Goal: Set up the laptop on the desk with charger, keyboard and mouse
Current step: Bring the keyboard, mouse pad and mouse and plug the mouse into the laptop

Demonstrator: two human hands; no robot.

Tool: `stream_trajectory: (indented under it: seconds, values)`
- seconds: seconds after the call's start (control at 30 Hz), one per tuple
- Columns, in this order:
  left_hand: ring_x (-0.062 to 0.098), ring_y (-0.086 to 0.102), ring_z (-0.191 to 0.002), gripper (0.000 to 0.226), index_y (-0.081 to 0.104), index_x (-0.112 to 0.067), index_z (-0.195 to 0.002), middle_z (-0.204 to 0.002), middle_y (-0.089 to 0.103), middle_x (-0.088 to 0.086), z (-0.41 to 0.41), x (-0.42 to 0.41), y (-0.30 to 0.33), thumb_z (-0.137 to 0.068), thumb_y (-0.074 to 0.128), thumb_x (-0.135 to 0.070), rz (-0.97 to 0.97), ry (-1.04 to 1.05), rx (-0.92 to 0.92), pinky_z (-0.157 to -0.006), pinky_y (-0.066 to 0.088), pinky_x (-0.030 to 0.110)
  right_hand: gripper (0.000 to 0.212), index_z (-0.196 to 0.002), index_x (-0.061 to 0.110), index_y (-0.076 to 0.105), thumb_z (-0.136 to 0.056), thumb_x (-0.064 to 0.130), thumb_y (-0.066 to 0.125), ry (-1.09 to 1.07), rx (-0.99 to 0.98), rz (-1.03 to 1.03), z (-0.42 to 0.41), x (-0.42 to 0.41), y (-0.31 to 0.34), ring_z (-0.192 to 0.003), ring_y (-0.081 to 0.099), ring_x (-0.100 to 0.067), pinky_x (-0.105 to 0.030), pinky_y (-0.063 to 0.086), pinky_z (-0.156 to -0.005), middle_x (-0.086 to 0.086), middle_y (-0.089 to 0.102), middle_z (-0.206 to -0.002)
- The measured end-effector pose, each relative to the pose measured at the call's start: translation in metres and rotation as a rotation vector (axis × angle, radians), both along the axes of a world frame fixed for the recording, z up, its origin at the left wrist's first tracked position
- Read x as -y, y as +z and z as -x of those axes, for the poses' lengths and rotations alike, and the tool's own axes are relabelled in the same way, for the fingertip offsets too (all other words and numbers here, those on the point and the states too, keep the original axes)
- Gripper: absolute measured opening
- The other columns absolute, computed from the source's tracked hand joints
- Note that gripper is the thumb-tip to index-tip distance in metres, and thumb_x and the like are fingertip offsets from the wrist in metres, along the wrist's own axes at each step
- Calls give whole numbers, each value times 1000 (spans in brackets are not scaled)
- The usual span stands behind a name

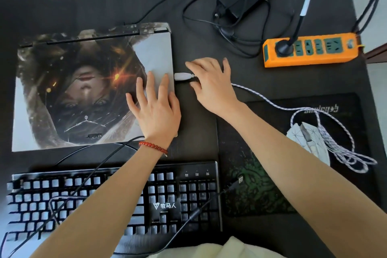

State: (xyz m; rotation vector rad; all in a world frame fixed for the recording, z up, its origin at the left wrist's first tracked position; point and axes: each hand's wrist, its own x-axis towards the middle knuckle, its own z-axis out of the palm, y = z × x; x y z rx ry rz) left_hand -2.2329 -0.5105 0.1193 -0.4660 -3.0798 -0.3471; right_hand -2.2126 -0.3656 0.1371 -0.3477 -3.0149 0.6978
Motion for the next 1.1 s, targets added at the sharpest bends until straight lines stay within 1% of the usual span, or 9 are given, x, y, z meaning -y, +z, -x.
stream_trajectory:
  seconds: [0.17,0.27,0.37,0.47,0.57,0.7,0.87,0.93,1.1]
  values:
    - [32,10,-142,53,33,-19,-139,-154,22,8,-21,-19,14,-88,45,-22,-76,-12,160,-110,4,63,28,-113,3,63,-87,4,51,-210,-226,127,-87,-41,34,-108,55,-34,-48,44,-94,-16,63,-111]
    - [31,20,-140,50,41,-16,-135,-149,32,8,-63,-56,31,-86,51,-21,-188,-205,177,-109,12,59,28,-111,3,63,-86,1,50,-361,-234,84,-159,-76,49,-104,56,-34,-47,48,-89,-16,64,-109]
    - [29,34,-133,47,46,-17,-132,-143,41,7,-96,-88,33,-85,52,-18,-222,-491,184,-105,26,51,40,-121,13,58,-81,5,57,-473,39,-61,-223,-104,42,-121,47,-34,-60,34,-102,-12,58,-124]
    - [27,24,-138,52,33,-23,-140,-149,32,2,-111,-120,24,-89,46,-20,-32,-707,138,-108,21,52,69,-139,27,33,-78,29,64,-374,452,-208,-270,-119,30,-140,18,-32,-62,17,-109,-7,31,-147]
    - [25,29,-135,50,30,-24,-141,-144,38,0,-106,-144,13,-92,42,-18,160,-746,145,-110,12,54,72,-138,30,27,-78,41,66,-352,634,-171,-282,-127,19,-139,17,-29,-54,28,-107,-4,21,-151]
    - [22,48,-108,28,61,-27,-112,-109,60,-2,-88,-164,21,-94,42,-18,158,-708,118,-106,16,44,37,-119,20,52,-85,25,62,-471,405,-110,-277,-154,25,-114,48,-24,-37,47,-85,-3,47,-130]
    - [31,57,-84,15,70,-15,-83,-82,65,5,-66,-180,46,-86,57,-7,-133,-532,-57,-82,33,42,30,-114,19,61,-85,16,62,-622,26,-183,-247,-199,49,-112,48,-29,-41,49,-83,-11,50,-125]
    - [32,57,-73,12,68,-10,-75,-75,62,9,-58,-186,53,-75,67,2,-142,-521,-169,-67,41,41,32,-114,20,63,-83,13,64,-625,-54,-289,-226,-213,49,-109,51,-33,-44,49,-81,-15,53,-121]
    - [28,57,-53,29,66,-7,-66,-66,58,10,-46,-189,42,-47,77,12,75,-663,-192,-50,45,30,49,-130,24,50,-85,8,58,-435,265,-408,-195,-236,16,-118,44,-35,-44,42,-89,-16,49,-127]
